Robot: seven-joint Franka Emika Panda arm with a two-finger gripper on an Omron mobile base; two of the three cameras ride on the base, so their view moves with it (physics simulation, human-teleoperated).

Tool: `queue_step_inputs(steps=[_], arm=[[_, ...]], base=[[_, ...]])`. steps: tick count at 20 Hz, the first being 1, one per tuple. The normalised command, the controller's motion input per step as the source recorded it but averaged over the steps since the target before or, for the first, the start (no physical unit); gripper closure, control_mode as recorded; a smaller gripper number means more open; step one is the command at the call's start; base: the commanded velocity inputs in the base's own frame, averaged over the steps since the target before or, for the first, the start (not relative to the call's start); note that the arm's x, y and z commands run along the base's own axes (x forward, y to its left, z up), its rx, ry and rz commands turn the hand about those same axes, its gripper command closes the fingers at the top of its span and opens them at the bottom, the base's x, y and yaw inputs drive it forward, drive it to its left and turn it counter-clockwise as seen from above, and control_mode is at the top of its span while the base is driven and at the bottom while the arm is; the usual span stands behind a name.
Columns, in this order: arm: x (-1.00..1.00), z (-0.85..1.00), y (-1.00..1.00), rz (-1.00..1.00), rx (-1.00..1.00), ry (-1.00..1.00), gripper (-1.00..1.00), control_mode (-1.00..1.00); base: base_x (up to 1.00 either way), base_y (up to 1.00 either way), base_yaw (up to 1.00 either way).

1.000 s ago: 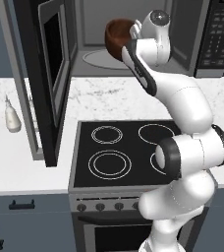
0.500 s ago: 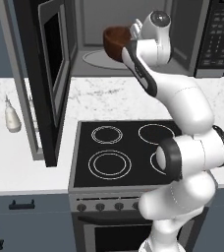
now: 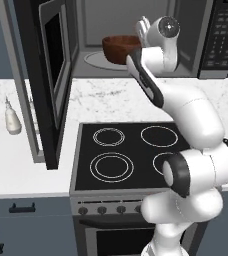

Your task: Pick the sweet potato from the sink and place it in the bowl. Then pick the bowl and place it in the microwave. Then close the microwave door and press the start button.

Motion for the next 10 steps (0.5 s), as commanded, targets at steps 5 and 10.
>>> queue_step_inputs(steps=[5, 10], arm=[[-0.57, 0.05, 0.0, 0.0, 0.03, -0.27, -1.0, -1.0], [-0.96, 0.41, -0.11, 0.0, 0.01, -0.01, -1.0, -1.0]], base=[[0.0, 0.0, 0.0], [0.0, 0.0, 0.0]])
